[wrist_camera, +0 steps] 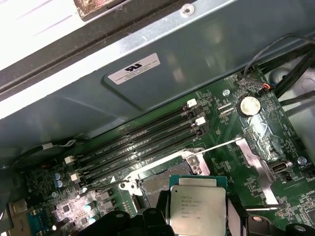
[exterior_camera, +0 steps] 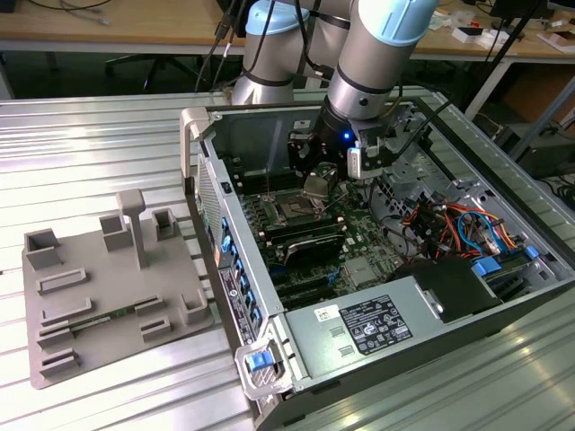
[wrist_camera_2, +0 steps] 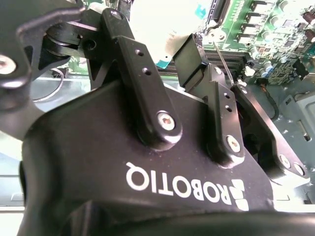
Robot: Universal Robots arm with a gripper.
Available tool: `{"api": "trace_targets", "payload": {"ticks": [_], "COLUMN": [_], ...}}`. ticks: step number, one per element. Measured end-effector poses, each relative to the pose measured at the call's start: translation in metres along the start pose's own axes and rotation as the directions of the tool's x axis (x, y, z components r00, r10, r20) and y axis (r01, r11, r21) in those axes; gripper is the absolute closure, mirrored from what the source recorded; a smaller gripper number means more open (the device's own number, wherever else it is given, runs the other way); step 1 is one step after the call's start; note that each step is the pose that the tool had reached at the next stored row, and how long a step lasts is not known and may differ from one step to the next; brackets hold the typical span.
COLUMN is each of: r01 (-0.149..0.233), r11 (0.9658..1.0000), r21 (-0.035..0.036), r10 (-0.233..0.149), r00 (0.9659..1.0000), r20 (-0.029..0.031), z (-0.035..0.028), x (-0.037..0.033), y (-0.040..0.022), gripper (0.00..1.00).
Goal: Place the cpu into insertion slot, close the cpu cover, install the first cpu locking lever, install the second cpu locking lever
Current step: 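Place the cpu into insertion slot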
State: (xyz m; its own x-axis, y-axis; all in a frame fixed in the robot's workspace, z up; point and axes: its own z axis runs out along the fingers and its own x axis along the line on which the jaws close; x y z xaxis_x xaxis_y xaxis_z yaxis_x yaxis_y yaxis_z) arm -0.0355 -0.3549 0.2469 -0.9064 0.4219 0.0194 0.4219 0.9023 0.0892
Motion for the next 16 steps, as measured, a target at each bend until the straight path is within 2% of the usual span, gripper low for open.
{"api": "trace_targets", "payload": {"ticks": [16], "r01": [-0.049], "r11": [0.9988], "r21": [-0.001], "r10": [0.049], "r00": [0.9988], "r20": [0.0044], "z": [0.0004], "x": [0.0], "y": [0.0], "gripper": [0.45]}}
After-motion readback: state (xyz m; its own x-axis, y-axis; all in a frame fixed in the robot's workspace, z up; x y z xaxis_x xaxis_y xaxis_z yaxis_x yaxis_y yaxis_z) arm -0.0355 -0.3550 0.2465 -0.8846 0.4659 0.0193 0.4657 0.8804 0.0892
